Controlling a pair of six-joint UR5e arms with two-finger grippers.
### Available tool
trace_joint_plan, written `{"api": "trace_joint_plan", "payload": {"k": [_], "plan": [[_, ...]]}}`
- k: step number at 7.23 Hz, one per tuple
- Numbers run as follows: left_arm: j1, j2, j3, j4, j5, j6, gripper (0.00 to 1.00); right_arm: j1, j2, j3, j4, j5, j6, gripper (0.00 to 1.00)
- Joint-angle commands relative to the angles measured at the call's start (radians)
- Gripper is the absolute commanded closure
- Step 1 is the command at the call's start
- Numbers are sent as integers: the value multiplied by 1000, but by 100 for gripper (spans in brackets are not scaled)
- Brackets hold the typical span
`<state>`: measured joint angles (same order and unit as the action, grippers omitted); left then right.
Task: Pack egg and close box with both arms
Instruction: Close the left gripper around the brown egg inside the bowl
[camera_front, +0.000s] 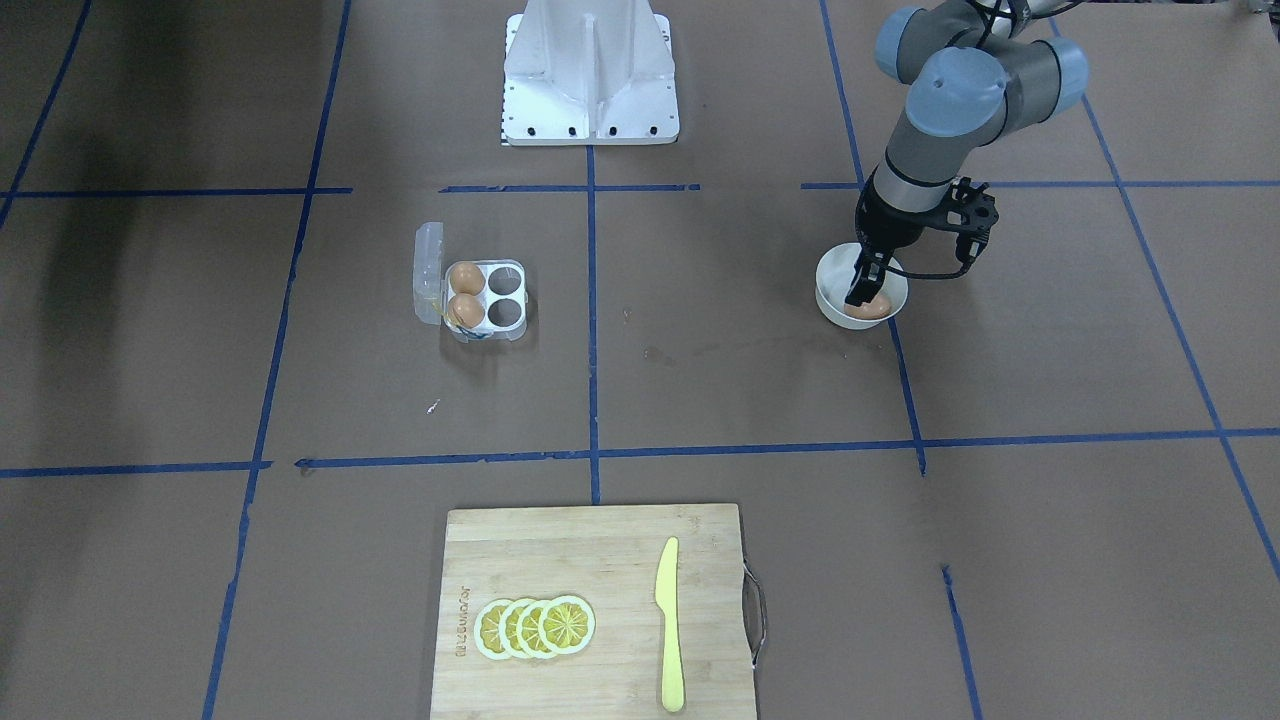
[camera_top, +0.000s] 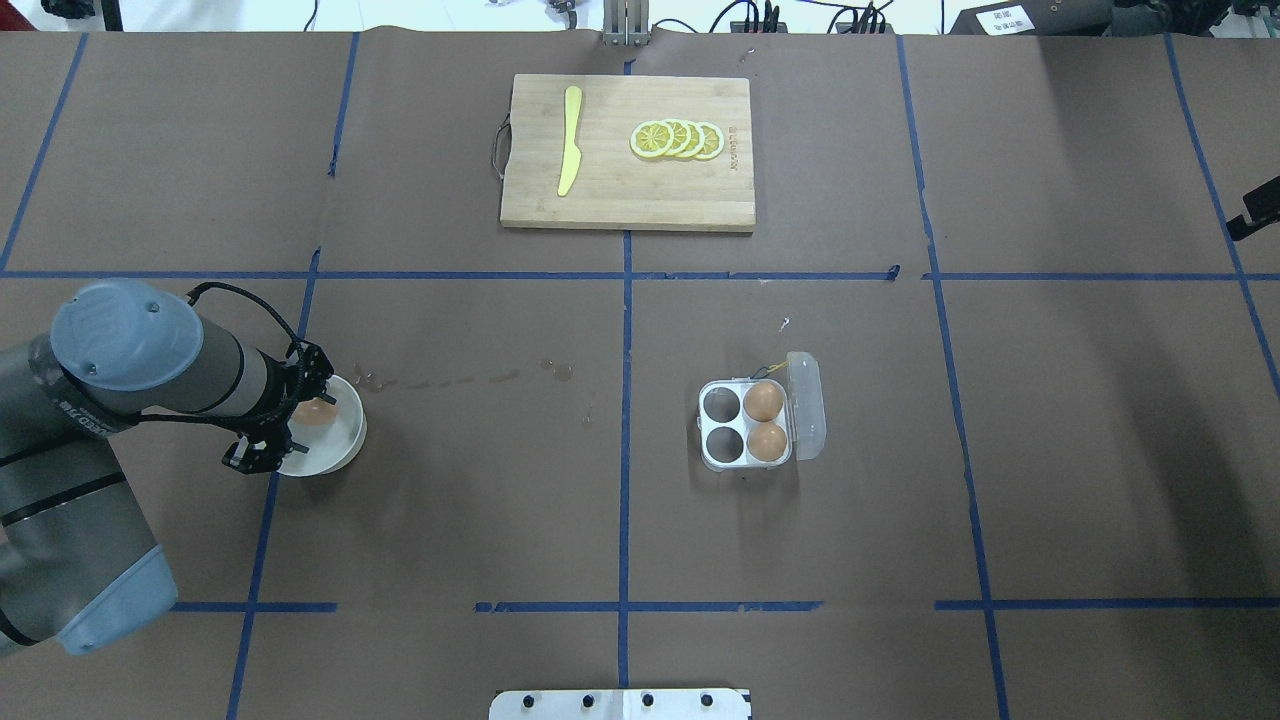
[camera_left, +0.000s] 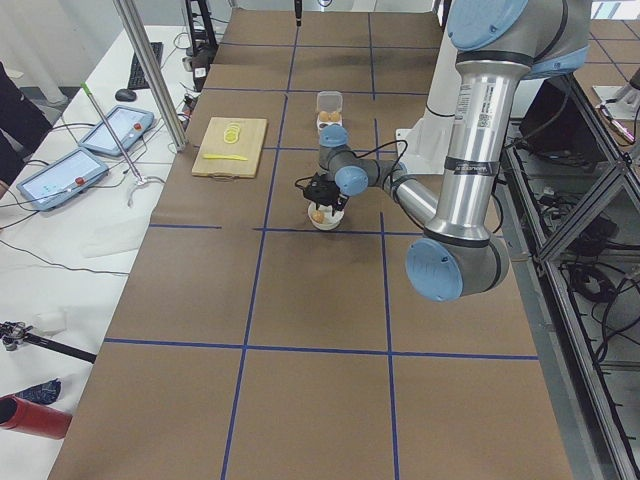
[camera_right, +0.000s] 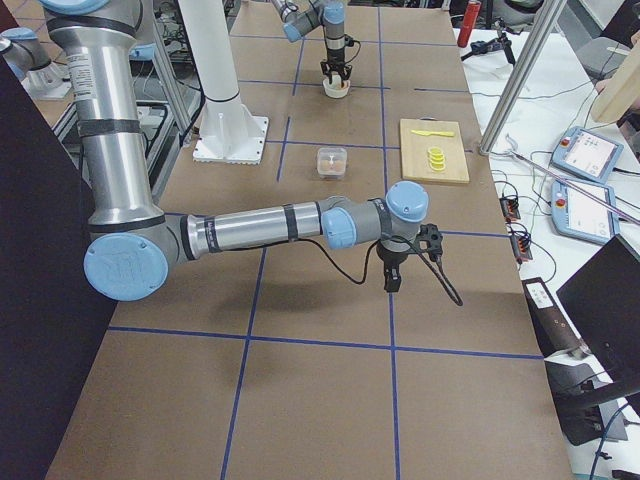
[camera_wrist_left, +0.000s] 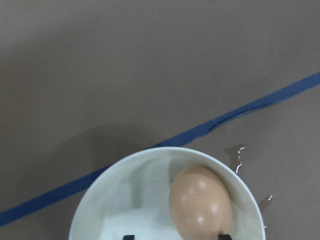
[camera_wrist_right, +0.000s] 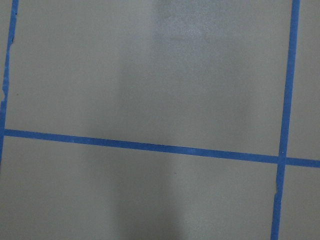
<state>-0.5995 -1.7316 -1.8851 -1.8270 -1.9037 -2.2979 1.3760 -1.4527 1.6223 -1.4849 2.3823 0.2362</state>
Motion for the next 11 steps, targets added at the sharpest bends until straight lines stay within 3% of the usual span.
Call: {"api": "trace_joint_plan", "payload": {"k": [1, 11], "plan": [[1, 3, 0, 0, 0, 0, 36, 0, 0, 1, 0, 0, 0, 0], [1, 1, 14, 23, 18, -2, 32, 0, -11, 13, 0, 0, 0, 0]]}}
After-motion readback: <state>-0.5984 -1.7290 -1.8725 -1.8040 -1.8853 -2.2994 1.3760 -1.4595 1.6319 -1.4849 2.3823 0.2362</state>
